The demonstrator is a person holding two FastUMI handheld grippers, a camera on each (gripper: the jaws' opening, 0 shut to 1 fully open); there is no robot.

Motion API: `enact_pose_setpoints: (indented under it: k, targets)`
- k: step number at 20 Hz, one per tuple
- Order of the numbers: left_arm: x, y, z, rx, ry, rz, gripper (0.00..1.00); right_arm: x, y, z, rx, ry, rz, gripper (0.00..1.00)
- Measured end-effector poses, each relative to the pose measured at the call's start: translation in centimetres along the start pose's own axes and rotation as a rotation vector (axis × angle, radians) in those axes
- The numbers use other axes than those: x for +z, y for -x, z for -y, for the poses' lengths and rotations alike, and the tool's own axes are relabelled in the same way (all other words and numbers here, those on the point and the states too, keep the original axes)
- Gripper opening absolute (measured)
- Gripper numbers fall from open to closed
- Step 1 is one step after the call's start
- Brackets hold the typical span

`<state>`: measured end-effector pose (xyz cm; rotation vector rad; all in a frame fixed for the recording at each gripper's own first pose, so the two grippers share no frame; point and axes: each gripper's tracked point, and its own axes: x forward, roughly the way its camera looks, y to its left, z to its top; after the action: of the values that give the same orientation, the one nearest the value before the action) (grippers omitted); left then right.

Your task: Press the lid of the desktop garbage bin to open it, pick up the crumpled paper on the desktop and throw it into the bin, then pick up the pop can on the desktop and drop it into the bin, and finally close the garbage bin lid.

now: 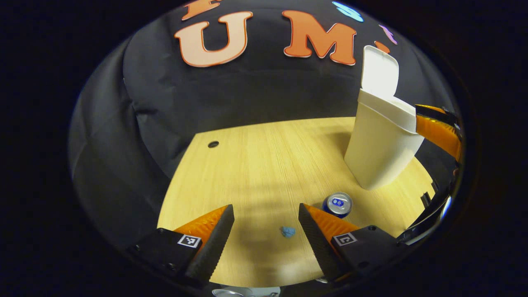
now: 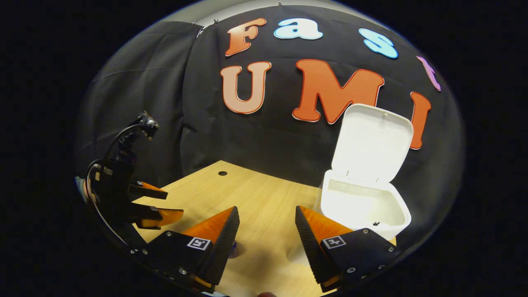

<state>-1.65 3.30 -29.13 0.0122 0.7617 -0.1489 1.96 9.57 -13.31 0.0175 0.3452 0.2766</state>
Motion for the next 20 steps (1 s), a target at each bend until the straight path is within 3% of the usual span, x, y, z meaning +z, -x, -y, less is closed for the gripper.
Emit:
enact_pose_setpoints:
  k: [7, 12, 15, 16, 18, 20]
  targets:
    - [-4.0, -3.6, 0.5, -0.073, 0.017, -0.132, 1.00, -5.0, -1.0, -3.3, 0.038, 0.003, -0.089, 0.86]
    - [-6.8, -6.0, 1.0, -0.101, -0.025, -0.248, 1.00, -8.0, -1.6, -4.2, 0.015, -0.025, -0.155, 0.86]
    - [-6.2, -6.6, 1.2, -0.131, -0.040, -0.280, 1.00, -9.0, -1.8, -4.5, -0.003, -0.052, -0.177, 0.86]
    - [-5.8, -6.9, 1.1, -0.136, -0.045, -0.293, 0.96, -9.4, -1.8, -4.6, -0.009, -0.060, -0.182, 0.86]
    - [-4.6, -7.0, 1.2, -0.159, -0.049, -0.307, 1.00, -10.1, -1.9, -4.9, -0.013, -0.073, -0.193, 0.86]
    - [-3.2, -7.2, 1.2, -0.175, -0.061, -0.326, 0.96, -10.8, -2.1, -5.2, -0.021, -0.081, -0.205, 0.86]
